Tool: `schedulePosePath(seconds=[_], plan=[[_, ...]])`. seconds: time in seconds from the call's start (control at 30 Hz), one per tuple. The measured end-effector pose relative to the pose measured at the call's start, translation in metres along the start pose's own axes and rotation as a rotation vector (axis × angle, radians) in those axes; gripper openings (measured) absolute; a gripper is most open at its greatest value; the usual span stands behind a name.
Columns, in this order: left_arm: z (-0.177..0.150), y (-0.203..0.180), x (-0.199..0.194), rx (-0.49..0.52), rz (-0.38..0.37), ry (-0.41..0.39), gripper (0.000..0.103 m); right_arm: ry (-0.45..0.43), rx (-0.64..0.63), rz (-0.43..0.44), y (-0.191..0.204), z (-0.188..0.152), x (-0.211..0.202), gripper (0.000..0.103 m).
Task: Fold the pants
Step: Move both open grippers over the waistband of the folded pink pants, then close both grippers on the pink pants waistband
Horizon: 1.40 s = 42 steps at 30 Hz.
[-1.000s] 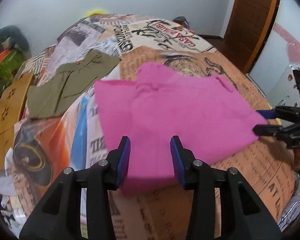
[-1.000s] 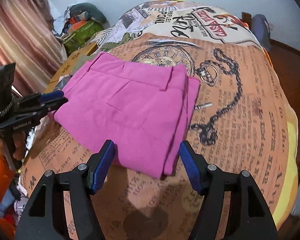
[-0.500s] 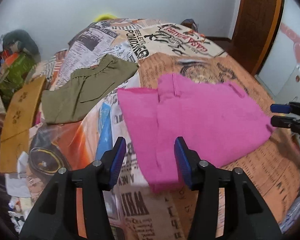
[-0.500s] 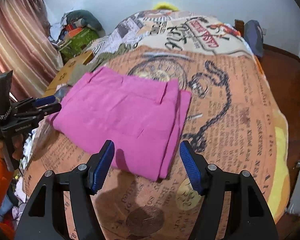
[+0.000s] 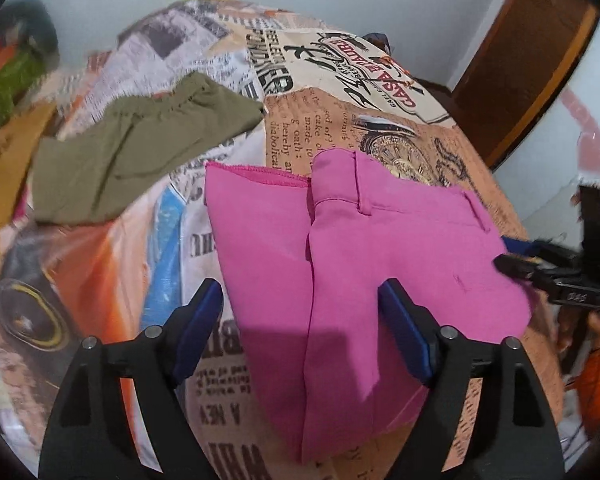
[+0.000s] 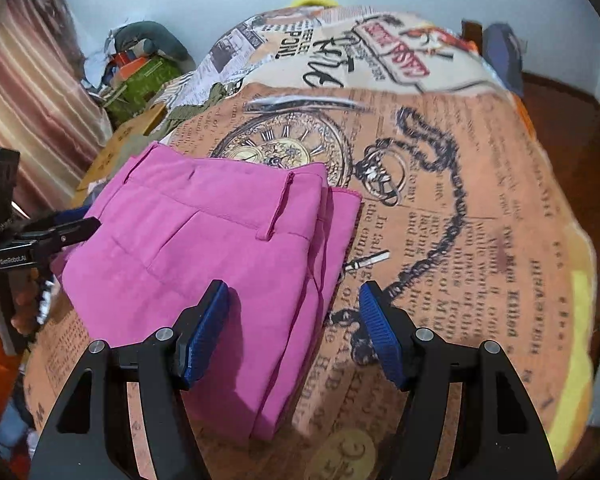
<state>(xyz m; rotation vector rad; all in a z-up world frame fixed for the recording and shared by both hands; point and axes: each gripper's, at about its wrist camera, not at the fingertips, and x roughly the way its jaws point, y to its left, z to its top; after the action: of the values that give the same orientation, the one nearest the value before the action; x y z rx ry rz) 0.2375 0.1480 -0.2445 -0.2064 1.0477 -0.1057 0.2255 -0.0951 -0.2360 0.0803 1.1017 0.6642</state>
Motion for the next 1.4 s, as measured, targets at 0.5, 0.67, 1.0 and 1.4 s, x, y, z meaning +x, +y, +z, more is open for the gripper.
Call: schedulePosePath(seconds=[0.5,0.67,1.0,1.4], plan=[[0.018,-0.012,0.02,-0.024,-0.128,0.041,0.081,0.041,0.038,0.146,-0.007,0.009,0.012,0.069],[0.01,-0.013,0.013,-0.029,-0.169,0.05,0.081,0.05,0.066,0.192,-0.007,0.003,0.004,0.068],[0.012,-0.019,0.017,-0.018,-0.188,0.061,0.078,0.029,0.042,0.155,0.002,0.016,0.017,0.056],[0.021,-0.012,0.009,-0.038,-0.167,0.041,0.022,-0.046,0.03,0.092,-0.002,0.027,0.003,0.017]])
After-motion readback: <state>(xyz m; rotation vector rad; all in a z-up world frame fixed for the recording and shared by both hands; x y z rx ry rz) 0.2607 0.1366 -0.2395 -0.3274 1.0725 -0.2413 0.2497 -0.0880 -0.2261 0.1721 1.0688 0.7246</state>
